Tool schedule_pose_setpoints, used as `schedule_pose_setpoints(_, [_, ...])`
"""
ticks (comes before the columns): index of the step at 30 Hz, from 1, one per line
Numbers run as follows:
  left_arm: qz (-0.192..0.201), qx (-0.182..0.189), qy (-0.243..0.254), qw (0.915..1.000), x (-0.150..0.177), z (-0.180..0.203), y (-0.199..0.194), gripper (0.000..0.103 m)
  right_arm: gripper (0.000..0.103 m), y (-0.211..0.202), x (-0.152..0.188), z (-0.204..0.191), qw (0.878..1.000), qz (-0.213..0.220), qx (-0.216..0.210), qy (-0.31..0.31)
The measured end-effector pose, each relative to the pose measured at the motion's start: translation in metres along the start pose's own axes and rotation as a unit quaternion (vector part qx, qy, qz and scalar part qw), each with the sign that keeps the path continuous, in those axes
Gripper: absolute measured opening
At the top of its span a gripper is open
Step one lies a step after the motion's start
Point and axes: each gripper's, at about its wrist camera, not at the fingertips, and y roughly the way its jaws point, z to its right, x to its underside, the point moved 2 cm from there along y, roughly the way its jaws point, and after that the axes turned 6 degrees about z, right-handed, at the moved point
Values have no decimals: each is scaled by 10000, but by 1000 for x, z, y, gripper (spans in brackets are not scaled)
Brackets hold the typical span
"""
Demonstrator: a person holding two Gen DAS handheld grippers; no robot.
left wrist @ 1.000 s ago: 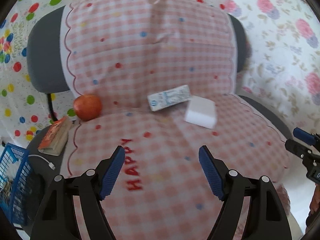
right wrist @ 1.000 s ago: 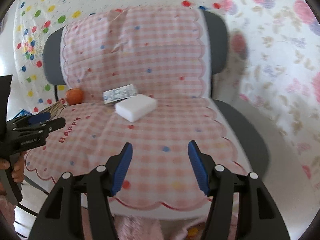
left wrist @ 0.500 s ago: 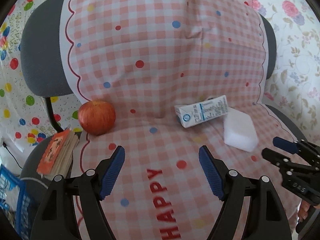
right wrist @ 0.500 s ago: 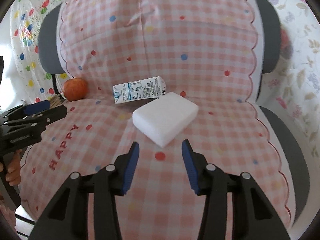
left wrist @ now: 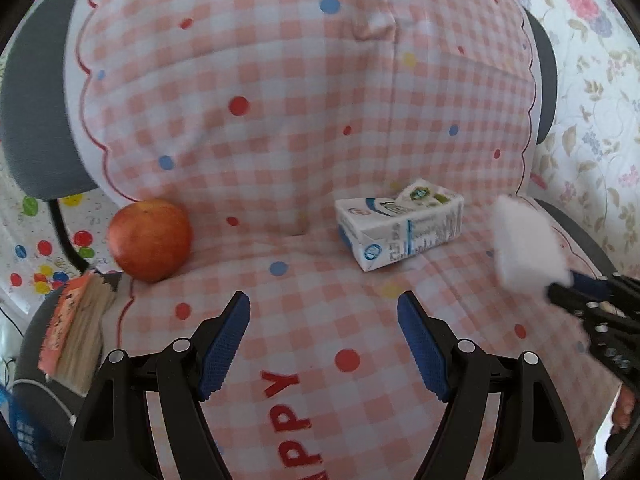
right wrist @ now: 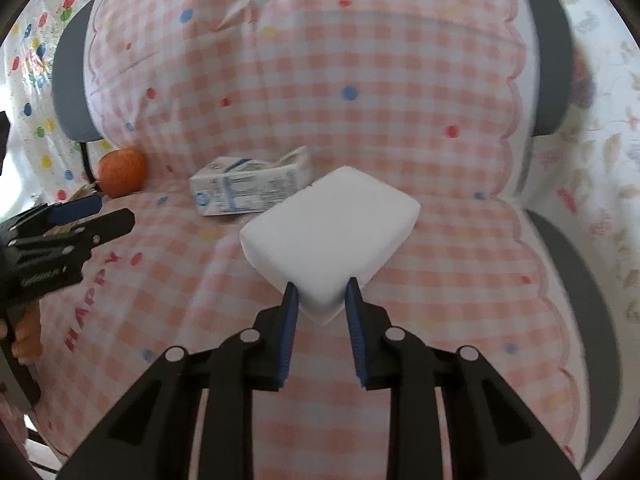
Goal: Collect trash
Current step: 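Grasp the white milk carton with the left gripper while the right holds the sponge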
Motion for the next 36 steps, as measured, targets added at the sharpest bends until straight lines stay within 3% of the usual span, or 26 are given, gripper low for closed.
schedule_pose_setpoints(3, [-49, 46, 145, 9999, -5, 11, 16, 73, 24, -12, 2, 21, 9997, 149, 132, 125])
schedule_pose_setpoints(5, [-127, 150, 226, 9996, -9, 18, 27, 60, 24, -17, 4, 29, 9996, 195, 130, 183])
schedule_pose_setpoints(7, [-262, 380, 264, 9986, -15, 25, 41, 58, 24, -20, 6, 33, 9995, 234, 88, 208])
schedule_pose_setpoints(11, [-430, 399, 464, 9972, -26, 36, 64, 58, 24, -22, 5, 39, 9991, 301, -71, 276])
schedule_pose_setpoints(16, [-586, 707, 581, 9941, -32, 54, 76, 55, 24, -21, 0, 51, 9987, 369, -83, 343])
schedule_pose_setpoints(23, [-443, 1499, 1211, 9803, -33, 122, 65, 53, 24, -8, -2, 74, 9984, 313, 138, 445])
schedule_pose_setpoints(26, [-189, 1585, 1231, 9795, -39, 134, 59, 61, 24, -5, -1, 85, 9978, 321, 211, 539])
schedule_pose_setpoints(27, [-143, 1535, 1212, 9806, -41, 134, 58, 68, 24, -6, -1, 87, 9977, 329, 230, 544])
schedule_pose_setpoints(28, [-92, 1439, 1179, 9825, -42, 131, 57, 83, 24, -6, 0, 90, 9976, 343, 227, 559])
schedule_pose_setpoints(29, [-43, 1367, 1159, 9838, -43, 130, 58, 86, 24, -7, 1, 92, 9976, 345, 217, 562])
schedule_pose_setpoints(31, [-70, 1270, 1180, 9848, -46, 127, 64, 88, 24, -7, 2, 94, 9978, 328, 204, 533])
schedule_pose_setpoints(36, [-614, 1039, 1232, 9850, -49, 124, 95, 88, 25, -4, 4, 100, 9972, 332, 137, 651])
